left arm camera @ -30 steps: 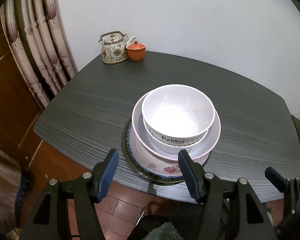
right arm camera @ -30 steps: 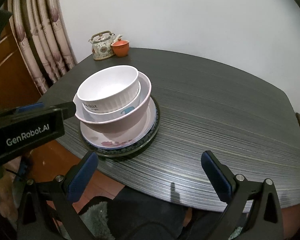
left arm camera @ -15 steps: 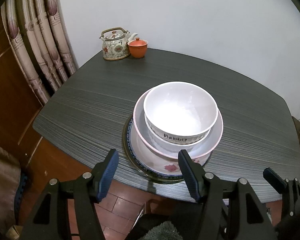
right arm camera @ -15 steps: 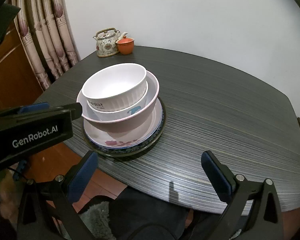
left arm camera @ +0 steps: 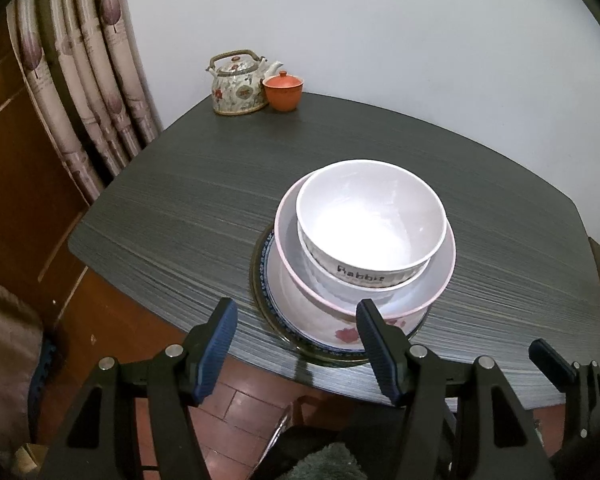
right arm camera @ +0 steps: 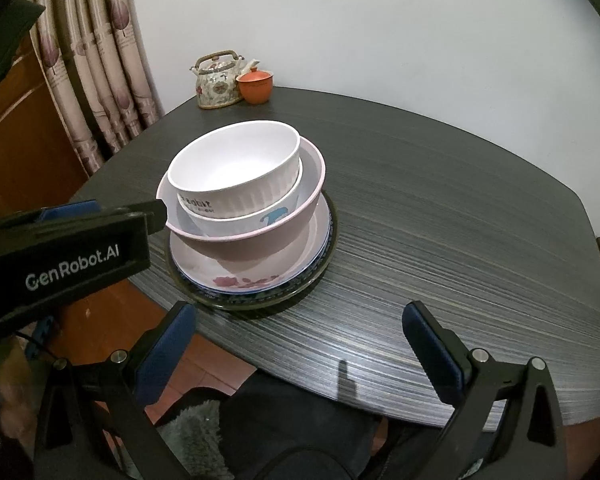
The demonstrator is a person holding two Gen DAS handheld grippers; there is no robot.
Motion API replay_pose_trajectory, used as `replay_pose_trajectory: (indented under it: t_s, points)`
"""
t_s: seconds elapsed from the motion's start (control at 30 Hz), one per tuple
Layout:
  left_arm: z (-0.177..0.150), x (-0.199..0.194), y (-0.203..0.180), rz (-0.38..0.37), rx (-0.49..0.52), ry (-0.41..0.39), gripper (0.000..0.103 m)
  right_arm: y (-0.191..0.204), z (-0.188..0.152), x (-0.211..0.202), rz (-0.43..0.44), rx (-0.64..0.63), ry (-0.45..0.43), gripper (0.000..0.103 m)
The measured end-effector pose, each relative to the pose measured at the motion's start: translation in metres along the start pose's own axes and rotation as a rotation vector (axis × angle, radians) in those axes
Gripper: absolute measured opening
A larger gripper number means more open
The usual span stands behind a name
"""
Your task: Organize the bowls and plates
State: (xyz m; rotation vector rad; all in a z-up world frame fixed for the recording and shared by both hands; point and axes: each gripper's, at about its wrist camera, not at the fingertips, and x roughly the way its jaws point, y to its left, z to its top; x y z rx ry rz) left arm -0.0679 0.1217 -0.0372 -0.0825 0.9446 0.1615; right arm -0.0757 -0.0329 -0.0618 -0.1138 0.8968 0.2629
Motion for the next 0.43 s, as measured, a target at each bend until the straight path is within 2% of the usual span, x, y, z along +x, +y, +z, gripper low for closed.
replay_pose_trajectory:
  t_s: [0.43]
  points:
    - [-0.0006, 0.0016, 0.0046, -0.032, -0.011, 0.009, 0.063, -0.0021, 0.0, 0.0024, -0.003, 0.005, 0.004, 0.102]
